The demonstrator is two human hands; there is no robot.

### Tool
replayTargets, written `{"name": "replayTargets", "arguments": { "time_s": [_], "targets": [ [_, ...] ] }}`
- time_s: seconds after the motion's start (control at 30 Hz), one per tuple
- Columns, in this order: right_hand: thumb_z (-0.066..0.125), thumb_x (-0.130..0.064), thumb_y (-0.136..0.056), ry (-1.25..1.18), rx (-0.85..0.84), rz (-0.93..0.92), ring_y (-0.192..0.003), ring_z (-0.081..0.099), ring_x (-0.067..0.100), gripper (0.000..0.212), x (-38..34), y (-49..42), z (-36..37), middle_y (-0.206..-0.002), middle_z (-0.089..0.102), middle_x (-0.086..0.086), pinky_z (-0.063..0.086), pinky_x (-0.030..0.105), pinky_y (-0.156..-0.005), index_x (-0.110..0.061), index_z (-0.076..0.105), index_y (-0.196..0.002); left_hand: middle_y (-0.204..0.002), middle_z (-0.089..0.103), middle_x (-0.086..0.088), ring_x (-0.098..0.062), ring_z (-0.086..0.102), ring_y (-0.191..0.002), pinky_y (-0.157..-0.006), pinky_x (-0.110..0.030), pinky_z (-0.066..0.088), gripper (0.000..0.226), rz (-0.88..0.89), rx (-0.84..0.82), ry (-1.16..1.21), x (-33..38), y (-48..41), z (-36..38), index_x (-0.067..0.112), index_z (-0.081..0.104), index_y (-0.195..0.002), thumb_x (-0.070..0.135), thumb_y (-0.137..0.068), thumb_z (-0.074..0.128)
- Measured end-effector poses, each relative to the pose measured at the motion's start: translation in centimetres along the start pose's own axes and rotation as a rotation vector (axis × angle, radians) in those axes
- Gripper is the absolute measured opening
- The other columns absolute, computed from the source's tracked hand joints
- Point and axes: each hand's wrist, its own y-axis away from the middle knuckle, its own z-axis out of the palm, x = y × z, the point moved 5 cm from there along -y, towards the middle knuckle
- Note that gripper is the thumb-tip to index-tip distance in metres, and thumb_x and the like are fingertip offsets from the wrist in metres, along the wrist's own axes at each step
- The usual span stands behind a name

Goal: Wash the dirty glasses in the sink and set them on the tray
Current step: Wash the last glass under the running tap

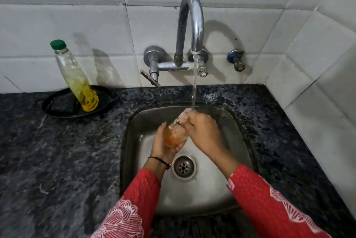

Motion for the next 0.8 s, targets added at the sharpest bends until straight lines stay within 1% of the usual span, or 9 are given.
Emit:
{"name": "replayTargets", "arguments": {
  "time_s": [0.07, 0.13, 0.23, 0.3, 0.4, 0.5, 0.67, 0.73, 0.8],
  "targets": [
    [0.059, -0.008, -0.085, -0.541, -0.037, 0.285, -0.078, 0.068, 0.022, 0.014, 0.8, -0.3, 1.1, -0.083, 0.072, 0.006, 0.056, 0.033, -0.072, -0.016, 0.071, -0.082, -0.088, 0.073, -0.007, -0.017, 0.066, -0.072, -0.066, -0.028, 0.05, 0.048, 0.049, -0.004, 0.029, 0.4, -0.8, -0.9, 0.01, 0.071, -0.097, 0.048, -0.093, 0.043],
    [0.057, 0.004, -0.083, -0.689, -0.091, 0.25, -0.082, 0.066, 0.02, 0.02, 0.5, 0.3, 3.3, -0.087, 0.069, 0.006, 0.054, 0.026, -0.075, -0.008, 0.071, -0.09, -0.075, 0.072, -0.006, -0.016, 0.064, -0.063, -0.054, -0.024, 0.051, 0.048, 0.017, 0.031, 0.001, 0.5, -1.6, -1.5, 0.008, 0.068, -0.094, 0.049, -0.092, 0.043],
    [0.049, 0.004, -0.083, -0.197, -0.303, -0.097, -0.1, 0.062, 0.024, 0.046, 0.6, 2.7, 6.3, -0.11, 0.066, 0.008, 0.048, 0.026, -0.084, -0.014, 0.056, -0.125, -0.069, 0.07, -0.006, -0.018, 0.065, -0.062, -0.061, -0.028, 0.051, 0.046, -0.164, 0.054, -0.163, 0.7, -2.5, -2.3, 0.011, 0.07, -0.082, 0.044, -0.092, 0.039],
    [0.057, 0.001, -0.081, 0.302, -0.286, -0.424, -0.101, 0.063, 0.035, 0.046, 1.8, 3.6, 7.1, -0.113, 0.065, 0.016, 0.052, 0.037, -0.083, -0.01, 0.056, -0.125, -0.069, 0.069, -0.007, -0.02, 0.065, -0.059, -0.057, -0.028, 0.054, 0.04, -0.273, 0.072, -0.326, 0.9, -3.0, -2.8, 0.011, 0.067, -0.084, 0.042, -0.092, 0.042],
    [0.061, -0.004, -0.083, 0.355, -0.337, -0.531, -0.113, 0.059, 0.033, 0.033, 3.2, 2.7, 7.5, -0.12, 0.064, 0.017, 0.047, 0.04, -0.096, -0.001, 0.063, -0.116, -0.064, 0.069, -0.007, -0.019, 0.066, -0.053, -0.048, -0.029, 0.055, 0.033, -0.331, 0.109, -0.44, 1.1, -4.0, -2.6, 0.011, 0.06, -0.089, 0.042, -0.091, 0.048],
    [0.05, -0.01, -0.092, -0.158, -0.294, -0.157, -0.119, 0.054, 0.009, 0.031, 2.9, 0.1, 7.7, -0.125, 0.062, -0.002, 0.041, 0.024, -0.103, -0.015, 0.061, -0.12, -0.063, 0.07, -0.008, -0.019, 0.067, -0.054, -0.057, -0.028, 0.056, 0.039, -0.259, 0.098, -0.251, 1.3, -4.9, -1.3, 0.009, 0.062, -0.081, 0.044, -0.091, 0.048],
    [0.056, 0.012, -0.07, -1.081, -0.129, 0.677, -0.102, 0.067, 0.021, 0.042, 3.8, -1.0, 11.5, -0.103, 0.072, 0.008, 0.053, 0.036, -0.092, -0.011, 0.071, -0.102, -0.061, 0.064, -0.007, -0.017, 0.063, -0.058, -0.068, -0.029, 0.048, 0.042, -0.151, 0.136, -0.05, 0.0, -5.5, -0.8, 0.013, 0.058, -0.073, 0.05, -0.089, 0.048],
    [0.057, 0.011, -0.079, -0.76, -0.165, 0.48, -0.105, 0.064, 0.018, 0.036, 3.5, -0.2, 11.0, -0.108, 0.068, 0.008, 0.051, 0.026, -0.092, -0.003, 0.066, -0.111, -0.065, 0.065, -0.01, -0.02, 0.064, -0.062, -0.069, -0.03, 0.048, 0.042, -0.229, 0.181, -0.139, -0.3, -5.4, -1.5, 0.01, 0.058, -0.074, 0.048, -0.091, 0.047],
    [0.053, 0.009, -0.086, -0.196, -0.427, 0.038, -0.11, 0.057, 0.032, 0.031, 3.1, 0.9, 10.7, -0.116, 0.061, 0.018, 0.045, 0.036, -0.098, 0.006, 0.059, -0.116, -0.068, 0.066, -0.013, -0.025, 0.061, -0.072, -0.073, -0.034, 0.048, 0.044, -0.327, 0.214, -0.211, -0.6, -5.3, -2.2, 0.008, 0.059, -0.078, 0.047, -0.093, 0.045]
  ]
}}
